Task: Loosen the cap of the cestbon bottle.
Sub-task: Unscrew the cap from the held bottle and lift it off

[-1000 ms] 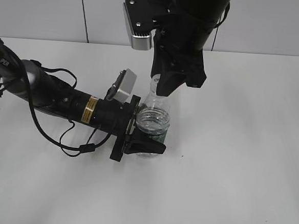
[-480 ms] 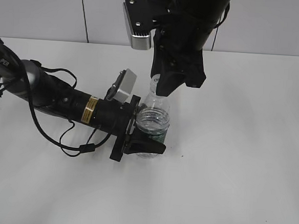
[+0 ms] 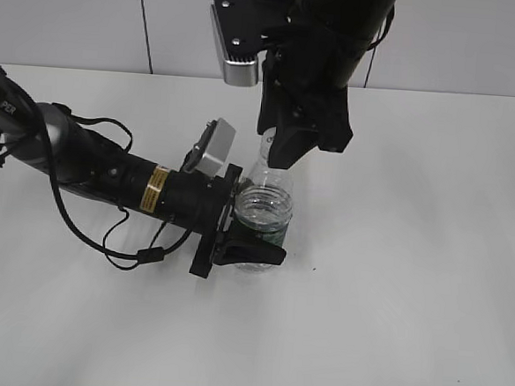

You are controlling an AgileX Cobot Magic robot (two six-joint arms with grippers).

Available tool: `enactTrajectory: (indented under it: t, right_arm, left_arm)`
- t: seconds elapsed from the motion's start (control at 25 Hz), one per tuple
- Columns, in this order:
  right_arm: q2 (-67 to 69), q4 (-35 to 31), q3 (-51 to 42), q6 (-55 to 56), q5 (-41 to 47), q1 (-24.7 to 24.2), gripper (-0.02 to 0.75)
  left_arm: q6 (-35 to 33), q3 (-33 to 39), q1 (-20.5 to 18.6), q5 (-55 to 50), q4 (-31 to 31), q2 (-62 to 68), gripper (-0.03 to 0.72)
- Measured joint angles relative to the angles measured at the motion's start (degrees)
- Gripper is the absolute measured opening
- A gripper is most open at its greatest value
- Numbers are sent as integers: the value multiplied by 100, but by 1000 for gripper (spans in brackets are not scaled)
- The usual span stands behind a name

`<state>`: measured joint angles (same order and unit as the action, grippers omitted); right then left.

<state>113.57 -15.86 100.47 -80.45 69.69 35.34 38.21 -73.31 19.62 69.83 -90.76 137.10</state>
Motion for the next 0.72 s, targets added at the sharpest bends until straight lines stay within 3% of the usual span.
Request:
enactTrajectory:
  t: [0.16, 0.44, 0.72]
  right_arm:
    - [0, -33, 0, 7, 0, 0, 393]
    - [0, -73, 0, 184, 0, 0, 512]
    - [-43, -73, 153, 771, 6, 0, 527]
  left_arm:
    - [5, 0, 0, 0, 0, 0, 405]
    - [5, 0, 0, 0, 0, 0, 405]
    - [5, 0, 0, 0, 0, 0, 405]
